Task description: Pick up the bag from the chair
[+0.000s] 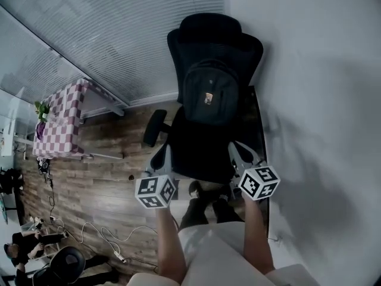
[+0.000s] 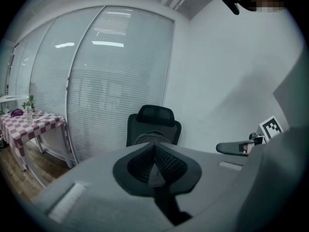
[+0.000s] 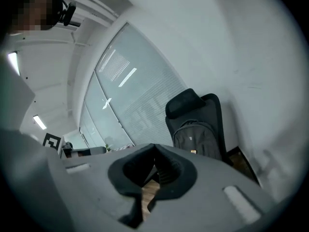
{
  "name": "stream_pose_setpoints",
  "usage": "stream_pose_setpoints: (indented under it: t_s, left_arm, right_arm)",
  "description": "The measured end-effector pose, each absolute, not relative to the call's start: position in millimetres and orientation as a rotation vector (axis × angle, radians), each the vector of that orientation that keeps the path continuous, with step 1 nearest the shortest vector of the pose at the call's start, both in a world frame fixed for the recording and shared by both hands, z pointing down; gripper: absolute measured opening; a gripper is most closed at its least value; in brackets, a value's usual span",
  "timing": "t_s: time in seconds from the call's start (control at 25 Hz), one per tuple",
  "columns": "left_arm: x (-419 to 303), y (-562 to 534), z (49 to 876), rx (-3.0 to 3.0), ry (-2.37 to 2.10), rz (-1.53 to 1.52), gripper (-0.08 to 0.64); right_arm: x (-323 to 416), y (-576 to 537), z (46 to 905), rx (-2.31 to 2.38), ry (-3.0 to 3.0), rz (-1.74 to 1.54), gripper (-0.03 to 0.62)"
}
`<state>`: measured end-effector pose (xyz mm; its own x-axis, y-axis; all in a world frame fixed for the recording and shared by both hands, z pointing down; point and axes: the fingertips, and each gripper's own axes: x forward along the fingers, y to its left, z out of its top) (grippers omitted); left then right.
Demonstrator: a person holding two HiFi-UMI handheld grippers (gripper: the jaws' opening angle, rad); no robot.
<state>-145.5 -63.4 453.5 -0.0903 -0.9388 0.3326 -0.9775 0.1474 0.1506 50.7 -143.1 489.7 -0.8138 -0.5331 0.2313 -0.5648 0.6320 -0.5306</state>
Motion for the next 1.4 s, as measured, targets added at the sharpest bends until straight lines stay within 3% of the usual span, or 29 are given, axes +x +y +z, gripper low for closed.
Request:
stream_pose_setpoints:
  t_s: [0.48,0.68,1.0,1.4]
  left_arm:
    - [-221,-180,517,1.876,-1.933,0.067,0.008]
    - [-245,-266,558,1.999,-1.725,0.091,0.008]
    - [-265,-337,670,2.062,-1.531,0.288,0.008]
    - [-307,-413,759,2.075,-1.511,0.269,0.037]
  right_arm:
    - [37,-244,533,1.199,-2.704,0.976,0.002]
    - [4,-307,567,1.160,-2.778,1.219,0.002]
    - [3,-376,693,1.403,-2.439,1.228,0.002]
    - [10,-437,756,1.346,-2.489,1.052,0.003]
